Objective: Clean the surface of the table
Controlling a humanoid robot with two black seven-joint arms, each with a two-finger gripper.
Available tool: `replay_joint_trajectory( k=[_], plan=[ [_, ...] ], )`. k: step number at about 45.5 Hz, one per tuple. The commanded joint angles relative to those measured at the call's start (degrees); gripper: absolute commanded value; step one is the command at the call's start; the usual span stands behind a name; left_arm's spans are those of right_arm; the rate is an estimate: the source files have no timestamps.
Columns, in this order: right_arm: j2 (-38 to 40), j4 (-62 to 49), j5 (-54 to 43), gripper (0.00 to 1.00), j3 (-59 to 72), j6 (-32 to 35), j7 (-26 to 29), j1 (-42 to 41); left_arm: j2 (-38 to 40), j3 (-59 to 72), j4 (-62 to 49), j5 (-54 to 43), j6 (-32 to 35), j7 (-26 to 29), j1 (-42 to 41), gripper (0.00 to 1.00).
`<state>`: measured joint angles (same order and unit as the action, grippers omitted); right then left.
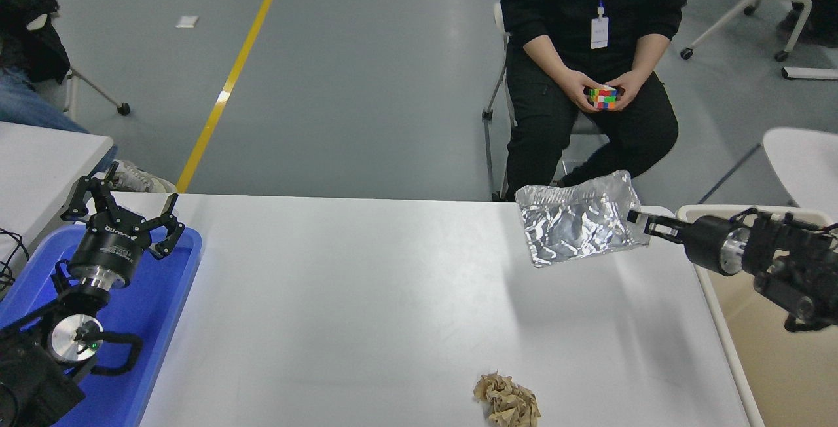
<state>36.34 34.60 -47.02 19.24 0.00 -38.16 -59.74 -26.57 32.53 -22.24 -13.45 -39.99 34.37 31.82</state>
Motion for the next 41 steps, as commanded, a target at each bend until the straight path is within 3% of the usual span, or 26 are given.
replay_joint_trajectory(
  k=[1, 15, 25, 41],
  plan=[
    [10.58, 6.18, 0.97, 0.00, -1.39, 9.65, -0.60, -8.36, 0.03, -0.01, 0.00, 0.00, 0.00, 0.00, 0.00, 1.00],
    [17.45, 6.18, 0.97, 0.00, -3.33, 21.44, -0.69, -17.16, 0.03, -0.01, 0.00, 0.00, 0.00, 0.00, 0.00, 1.00],
    [17.98, 3.11, 0.97, 0.00, -3.24, 21.79, -0.52, -16.72, 0.03, -0.01, 0.00, 0.00, 0.00, 0.00, 0.00, 1.00],
    [14.47, -16.74, 5.89, 0.00, -2.19, 21.97, -0.08, -8.64, 0.03, -0.01, 0.00, 0.00, 0.00, 0.00, 0.00, 1.00]
  ],
)
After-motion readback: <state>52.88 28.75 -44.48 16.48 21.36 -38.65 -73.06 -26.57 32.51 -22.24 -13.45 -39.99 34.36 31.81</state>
